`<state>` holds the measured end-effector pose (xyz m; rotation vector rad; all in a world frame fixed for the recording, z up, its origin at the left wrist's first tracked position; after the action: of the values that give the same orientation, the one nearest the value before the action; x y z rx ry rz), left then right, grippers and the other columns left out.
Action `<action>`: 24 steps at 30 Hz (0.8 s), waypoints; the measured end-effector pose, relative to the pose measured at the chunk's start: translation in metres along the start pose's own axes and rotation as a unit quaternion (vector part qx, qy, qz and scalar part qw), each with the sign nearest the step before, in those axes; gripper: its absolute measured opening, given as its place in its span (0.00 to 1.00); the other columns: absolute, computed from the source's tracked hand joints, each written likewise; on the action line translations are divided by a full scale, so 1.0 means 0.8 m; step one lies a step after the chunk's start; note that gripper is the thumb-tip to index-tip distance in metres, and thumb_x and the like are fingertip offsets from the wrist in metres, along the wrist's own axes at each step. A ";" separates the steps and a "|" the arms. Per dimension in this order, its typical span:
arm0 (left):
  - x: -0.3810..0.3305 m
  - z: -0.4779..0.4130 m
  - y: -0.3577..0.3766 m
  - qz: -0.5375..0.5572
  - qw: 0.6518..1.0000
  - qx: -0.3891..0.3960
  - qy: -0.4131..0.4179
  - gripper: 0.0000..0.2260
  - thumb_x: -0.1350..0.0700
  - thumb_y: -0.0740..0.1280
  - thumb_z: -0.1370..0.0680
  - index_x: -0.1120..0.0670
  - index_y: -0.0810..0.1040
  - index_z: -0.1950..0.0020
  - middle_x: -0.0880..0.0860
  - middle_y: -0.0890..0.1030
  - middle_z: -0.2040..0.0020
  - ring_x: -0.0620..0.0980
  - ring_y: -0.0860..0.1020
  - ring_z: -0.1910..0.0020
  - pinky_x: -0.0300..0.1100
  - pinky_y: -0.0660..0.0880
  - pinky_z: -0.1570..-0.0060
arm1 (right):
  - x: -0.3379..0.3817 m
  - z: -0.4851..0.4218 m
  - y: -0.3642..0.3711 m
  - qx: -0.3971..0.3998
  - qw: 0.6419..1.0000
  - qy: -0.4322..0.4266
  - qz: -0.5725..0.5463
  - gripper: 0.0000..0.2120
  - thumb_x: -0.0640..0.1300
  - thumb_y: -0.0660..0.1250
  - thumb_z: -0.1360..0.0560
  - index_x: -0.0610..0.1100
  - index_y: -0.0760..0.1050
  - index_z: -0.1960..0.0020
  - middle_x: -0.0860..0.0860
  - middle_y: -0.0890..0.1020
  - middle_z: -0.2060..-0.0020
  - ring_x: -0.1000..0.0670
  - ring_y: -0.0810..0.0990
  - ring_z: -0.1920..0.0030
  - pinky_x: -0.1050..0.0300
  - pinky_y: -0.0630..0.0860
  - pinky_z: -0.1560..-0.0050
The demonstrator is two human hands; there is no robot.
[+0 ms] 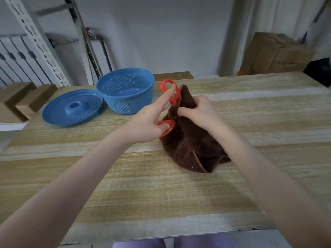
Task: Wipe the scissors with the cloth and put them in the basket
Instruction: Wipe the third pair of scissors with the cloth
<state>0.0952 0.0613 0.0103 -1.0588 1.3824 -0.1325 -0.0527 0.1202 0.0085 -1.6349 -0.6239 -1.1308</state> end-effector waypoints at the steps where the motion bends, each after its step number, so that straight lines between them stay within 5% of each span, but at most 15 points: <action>1: -0.002 -0.001 0.001 -0.005 1.000 -0.006 0.003 0.43 0.70 0.64 0.25 0.45 0.45 0.21 0.44 0.58 0.23 0.43 0.58 0.24 0.33 0.75 0.57 | 0.002 0.001 0.000 0.009 1.000 0.016 -0.024 0.04 0.42 0.72 0.32 0.47 0.78 0.64 0.57 0.80 0.75 0.58 0.80 0.71 0.65 0.73 0.69; 9: 0.000 -0.006 0.010 0.036 0.999 -0.022 -0.004 0.42 0.72 0.64 0.26 0.47 0.47 0.20 0.43 0.61 0.24 0.41 0.59 0.25 0.33 0.75 0.55 | -0.003 0.001 -0.002 0.018 0.992 0.052 -0.116 0.09 0.33 0.68 0.29 0.44 0.77 0.66 0.55 0.79 0.78 0.57 0.78 0.76 0.67 0.71 0.74; 15: -0.001 -0.006 0.012 0.026 0.999 -0.020 -0.011 0.43 0.71 0.64 0.26 0.46 0.45 0.21 0.48 0.62 0.24 0.48 0.66 0.27 0.30 0.75 0.59 | -0.005 0.001 -0.003 0.020 0.990 0.068 -0.123 0.08 0.33 0.68 0.29 0.42 0.77 0.65 0.54 0.79 0.77 0.56 0.78 0.76 0.67 0.71 0.75; 19: -0.006 -0.005 0.016 0.046 0.999 -0.022 -0.018 0.42 0.73 0.63 0.26 0.48 0.45 0.21 0.46 0.63 0.25 0.34 0.60 0.29 0.32 0.77 0.52 | -0.005 0.003 -0.004 0.016 0.992 0.069 -0.104 0.09 0.34 0.69 0.30 0.44 0.76 0.67 0.55 0.78 0.78 0.58 0.78 0.77 0.69 0.70 0.76; 24: -0.009 -0.004 0.022 0.060 0.998 -0.017 -0.030 0.41 0.74 0.62 0.25 0.51 0.46 0.21 0.43 0.63 0.29 0.30 0.61 0.42 0.21 0.68 0.63 | -0.015 -0.002 0.002 0.000 0.988 0.095 -0.120 0.10 0.34 0.68 0.31 0.44 0.76 0.68 0.53 0.79 0.77 0.55 0.78 0.75 0.64 0.71 0.72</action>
<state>0.0820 0.0739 0.0042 -0.9961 1.3942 0.0107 -0.0568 0.1198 -0.0027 -1.4570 -0.7089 -1.4432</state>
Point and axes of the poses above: each hand's wrist, its own z-axis away from the middle knuckle, its own y-axis out of the palm, x = y × z, the point moved 3 cm from there along -z, towards the middle knuckle
